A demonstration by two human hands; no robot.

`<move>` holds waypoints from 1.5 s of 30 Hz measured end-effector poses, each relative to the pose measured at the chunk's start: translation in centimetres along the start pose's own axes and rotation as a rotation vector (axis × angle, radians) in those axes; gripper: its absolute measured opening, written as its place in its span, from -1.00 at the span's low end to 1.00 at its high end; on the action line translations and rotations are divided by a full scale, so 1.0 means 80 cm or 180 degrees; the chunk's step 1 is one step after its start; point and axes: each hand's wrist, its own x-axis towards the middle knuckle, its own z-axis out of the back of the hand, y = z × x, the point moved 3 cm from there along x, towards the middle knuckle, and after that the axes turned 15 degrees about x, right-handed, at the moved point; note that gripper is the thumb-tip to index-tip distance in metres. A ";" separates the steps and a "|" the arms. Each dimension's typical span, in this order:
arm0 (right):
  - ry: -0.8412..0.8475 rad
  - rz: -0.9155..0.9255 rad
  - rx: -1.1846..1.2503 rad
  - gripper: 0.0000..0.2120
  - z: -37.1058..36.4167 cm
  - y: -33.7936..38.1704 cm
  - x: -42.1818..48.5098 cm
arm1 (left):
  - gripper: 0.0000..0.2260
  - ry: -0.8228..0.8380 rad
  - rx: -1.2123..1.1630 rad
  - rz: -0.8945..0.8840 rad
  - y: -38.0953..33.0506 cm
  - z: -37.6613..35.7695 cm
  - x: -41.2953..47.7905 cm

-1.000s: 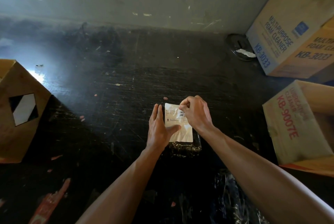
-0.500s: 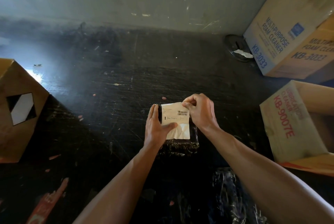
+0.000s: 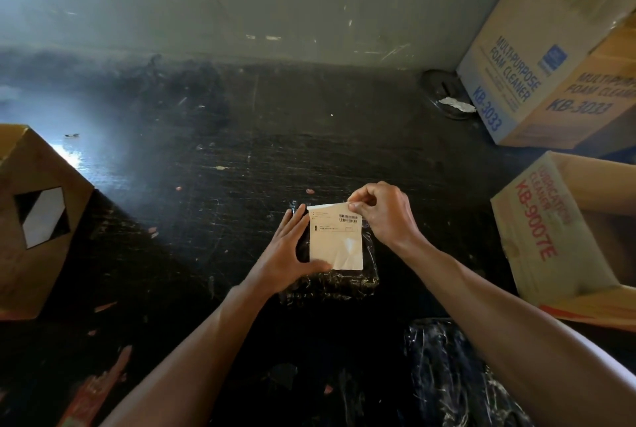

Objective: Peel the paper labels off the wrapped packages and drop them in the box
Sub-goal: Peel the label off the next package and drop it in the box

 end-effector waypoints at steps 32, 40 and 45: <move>-0.0168 0.0085 0.0731 -0.79 0.031 0.010 -0.049 | -0.04 0.0239 0.0475 -0.0315 0.022 0.018 0.006; -0.0090 -0.0225 0.0643 -0.85 0.038 0.001 -0.046 | -0.11 0.0910 0.0811 -0.0971 0.013 0.046 0.026; -0.0145 -0.0269 0.0678 -0.89 0.041 -0.005 -0.043 | -0.14 0.1110 0.0600 -0.1001 0.009 0.046 0.033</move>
